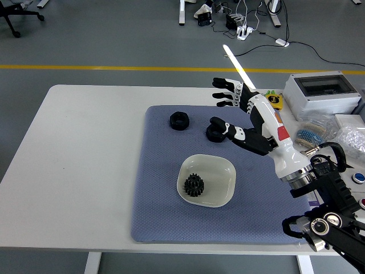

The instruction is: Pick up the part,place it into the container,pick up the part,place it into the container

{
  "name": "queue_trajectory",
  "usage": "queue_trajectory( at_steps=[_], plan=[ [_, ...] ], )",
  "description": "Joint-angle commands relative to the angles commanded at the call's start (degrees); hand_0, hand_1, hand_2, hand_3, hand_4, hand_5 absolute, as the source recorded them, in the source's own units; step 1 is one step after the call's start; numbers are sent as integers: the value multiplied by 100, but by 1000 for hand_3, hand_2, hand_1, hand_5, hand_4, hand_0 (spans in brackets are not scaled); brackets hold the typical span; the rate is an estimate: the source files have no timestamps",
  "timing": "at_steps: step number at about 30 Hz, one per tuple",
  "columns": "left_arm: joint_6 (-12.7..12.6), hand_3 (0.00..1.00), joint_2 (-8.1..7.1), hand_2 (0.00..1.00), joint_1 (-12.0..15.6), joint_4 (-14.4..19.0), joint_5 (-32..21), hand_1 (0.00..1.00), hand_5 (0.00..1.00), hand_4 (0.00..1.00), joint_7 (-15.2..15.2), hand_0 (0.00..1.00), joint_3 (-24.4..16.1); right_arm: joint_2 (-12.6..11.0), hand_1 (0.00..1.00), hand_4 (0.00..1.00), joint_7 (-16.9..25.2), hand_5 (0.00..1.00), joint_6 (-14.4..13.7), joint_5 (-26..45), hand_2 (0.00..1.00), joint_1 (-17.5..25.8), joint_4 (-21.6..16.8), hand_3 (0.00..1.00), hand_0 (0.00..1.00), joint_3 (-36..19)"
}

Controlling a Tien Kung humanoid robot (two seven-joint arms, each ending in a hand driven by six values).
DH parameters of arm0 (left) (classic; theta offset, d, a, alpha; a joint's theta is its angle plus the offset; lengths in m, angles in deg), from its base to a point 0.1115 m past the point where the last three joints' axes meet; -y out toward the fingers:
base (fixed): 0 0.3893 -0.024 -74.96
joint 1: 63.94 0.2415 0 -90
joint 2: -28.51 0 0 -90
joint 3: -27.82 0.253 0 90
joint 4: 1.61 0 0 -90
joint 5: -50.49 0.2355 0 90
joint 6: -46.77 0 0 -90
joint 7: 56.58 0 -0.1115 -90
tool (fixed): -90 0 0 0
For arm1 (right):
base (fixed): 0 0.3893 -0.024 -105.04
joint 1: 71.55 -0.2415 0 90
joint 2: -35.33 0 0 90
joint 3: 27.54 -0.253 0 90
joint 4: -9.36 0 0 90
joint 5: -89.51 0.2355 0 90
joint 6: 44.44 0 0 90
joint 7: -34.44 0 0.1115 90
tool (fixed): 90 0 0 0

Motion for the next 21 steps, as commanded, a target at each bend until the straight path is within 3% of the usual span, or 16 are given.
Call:
queue_trajectory(
  at_steps=[8,14,21],
  plan=[
    [-67,559,58,575,-5,-14,-127,559,601,637,-31,672,48,561,806,998,-131,772,116,1820,860,964,253,912,795,-959],
    [-74,559,69,579,-13,-8,-139,567,602,637,-56,672,67,753,811,998,-367,804,160,1175,864,1560,267,903,799,-1444],
    [-63,559,88,580,-52,3,-37,565,602,636,-57,669,31,784,809,998,-513,818,50,470,862,1919,247,895,799,-1656]
  ],
)
